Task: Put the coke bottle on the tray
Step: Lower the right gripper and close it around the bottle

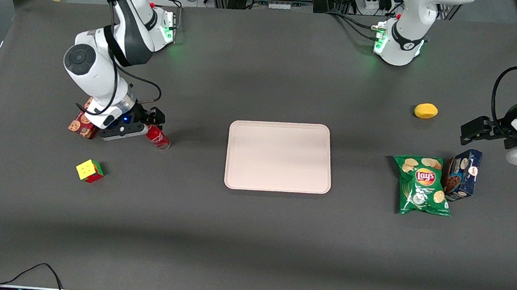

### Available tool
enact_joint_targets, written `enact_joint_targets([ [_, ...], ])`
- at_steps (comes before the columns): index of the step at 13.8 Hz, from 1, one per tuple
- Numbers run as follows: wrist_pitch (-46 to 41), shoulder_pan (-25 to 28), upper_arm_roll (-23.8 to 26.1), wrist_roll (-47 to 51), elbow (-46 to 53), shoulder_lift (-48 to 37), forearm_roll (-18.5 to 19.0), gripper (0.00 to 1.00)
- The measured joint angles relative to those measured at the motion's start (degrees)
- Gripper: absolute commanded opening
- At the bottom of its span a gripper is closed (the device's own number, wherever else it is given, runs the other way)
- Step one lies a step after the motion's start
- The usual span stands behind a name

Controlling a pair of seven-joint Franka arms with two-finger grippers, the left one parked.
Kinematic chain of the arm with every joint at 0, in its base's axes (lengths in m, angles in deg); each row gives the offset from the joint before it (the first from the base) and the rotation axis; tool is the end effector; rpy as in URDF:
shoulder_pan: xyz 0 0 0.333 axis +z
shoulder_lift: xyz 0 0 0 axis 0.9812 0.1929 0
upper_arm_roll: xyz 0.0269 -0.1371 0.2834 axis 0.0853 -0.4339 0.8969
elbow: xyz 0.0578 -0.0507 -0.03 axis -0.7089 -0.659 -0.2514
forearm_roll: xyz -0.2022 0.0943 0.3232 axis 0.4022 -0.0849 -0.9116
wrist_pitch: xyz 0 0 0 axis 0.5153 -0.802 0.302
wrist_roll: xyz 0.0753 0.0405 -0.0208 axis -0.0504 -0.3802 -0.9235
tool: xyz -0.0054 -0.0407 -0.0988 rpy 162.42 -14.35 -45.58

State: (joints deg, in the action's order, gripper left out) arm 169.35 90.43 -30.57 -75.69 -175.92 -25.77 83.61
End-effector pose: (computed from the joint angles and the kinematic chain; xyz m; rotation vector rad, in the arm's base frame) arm 0.4913 0.1375 0.3352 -3.0972 -0.3259 -0.0845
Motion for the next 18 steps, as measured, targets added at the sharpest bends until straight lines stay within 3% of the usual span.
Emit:
enact_joint_targets([
  [7,1.8,-0.1,0.0,0.0,-2.4,0.6,0.0,1.00],
  [10,2.3,-0.2,0.0,-0.1,-2.8,0.6,0.1,0.78],
  [16,2.4,-0.3,0.0,-0.2,-2.9,0.6,0.1,0.00],
  [18,2.5,-0.4,0.0,-0.2,-2.9,0.5,0.1,0.00],
])
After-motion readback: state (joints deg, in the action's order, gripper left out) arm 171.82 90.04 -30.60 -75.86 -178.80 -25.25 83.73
